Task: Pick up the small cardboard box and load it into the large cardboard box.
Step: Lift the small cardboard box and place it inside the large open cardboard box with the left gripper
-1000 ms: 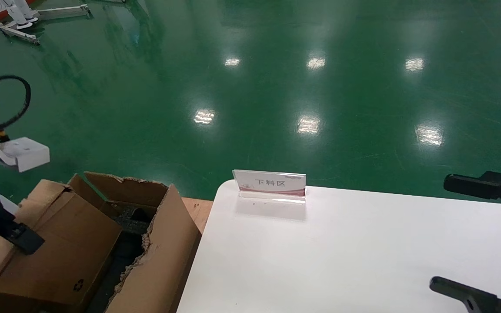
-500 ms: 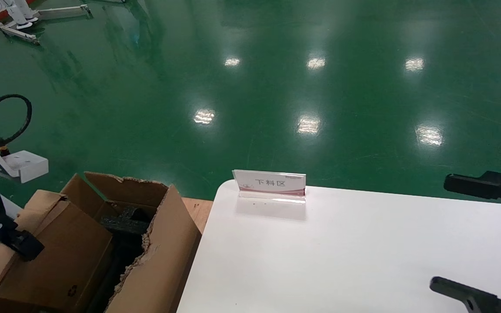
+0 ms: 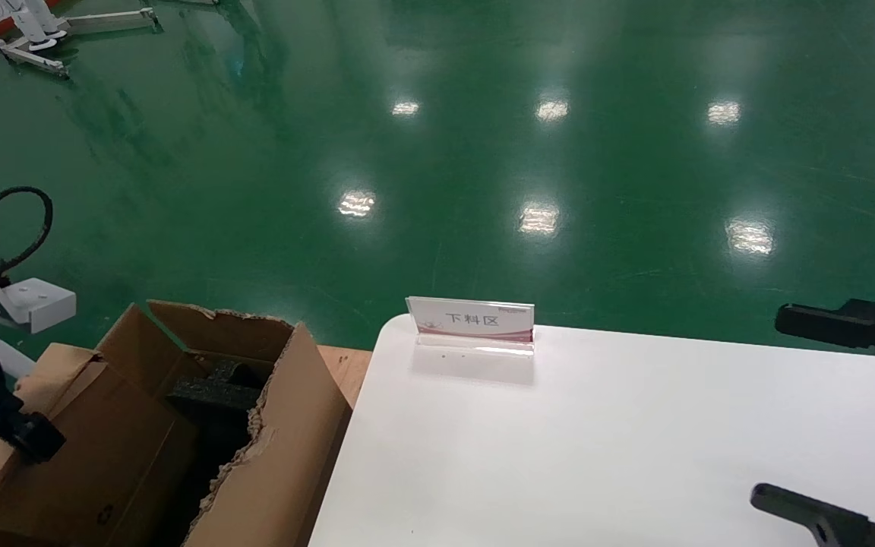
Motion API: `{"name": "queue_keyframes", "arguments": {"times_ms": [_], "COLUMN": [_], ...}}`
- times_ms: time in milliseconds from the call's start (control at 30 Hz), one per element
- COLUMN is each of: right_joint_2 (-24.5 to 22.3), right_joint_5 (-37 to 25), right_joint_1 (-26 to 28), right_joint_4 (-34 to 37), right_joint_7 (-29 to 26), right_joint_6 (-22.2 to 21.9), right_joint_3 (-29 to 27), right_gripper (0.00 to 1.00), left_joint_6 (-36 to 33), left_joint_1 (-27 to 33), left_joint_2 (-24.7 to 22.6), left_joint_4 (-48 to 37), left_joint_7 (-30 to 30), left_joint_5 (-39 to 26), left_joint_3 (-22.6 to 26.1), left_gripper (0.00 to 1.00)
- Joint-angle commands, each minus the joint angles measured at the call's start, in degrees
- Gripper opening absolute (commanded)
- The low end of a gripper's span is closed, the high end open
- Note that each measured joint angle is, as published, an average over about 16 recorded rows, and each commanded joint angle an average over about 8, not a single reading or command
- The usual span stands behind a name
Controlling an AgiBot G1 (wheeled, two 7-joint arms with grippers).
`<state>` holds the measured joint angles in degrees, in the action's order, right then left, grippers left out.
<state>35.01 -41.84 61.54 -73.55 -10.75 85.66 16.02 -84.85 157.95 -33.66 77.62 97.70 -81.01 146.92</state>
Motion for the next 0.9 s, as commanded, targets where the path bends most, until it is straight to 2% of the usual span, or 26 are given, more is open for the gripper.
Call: {"name": "queue_keyframes", "arguments": {"times_ms": [33,900], "right_joint_2": [0.0,0.0], "right_joint_5": [0.0,0.0], "right_joint_1": [0.0,0.0], "right_joint_4": [0.0,0.0], "right_joint_7": [0.0,0.0], "right_joint_6": [0.0,0.0], "right_joint_3": [0.0,0.0], "right_gripper": [1.0,1.0], "left_joint_6": [0.3,3.6], "left_joint_1": [-0.6,-6.6], "left_joint_2": [0.0,-2.7], "left_joint_4": [-0.2,-3.0], "left_joint_7": [-0.1,-4.7], "left_joint_5": [-0.4,-2.5], "left_joint_3": [0.1,-0.2], "left_gripper": [0.0,0.0]}}
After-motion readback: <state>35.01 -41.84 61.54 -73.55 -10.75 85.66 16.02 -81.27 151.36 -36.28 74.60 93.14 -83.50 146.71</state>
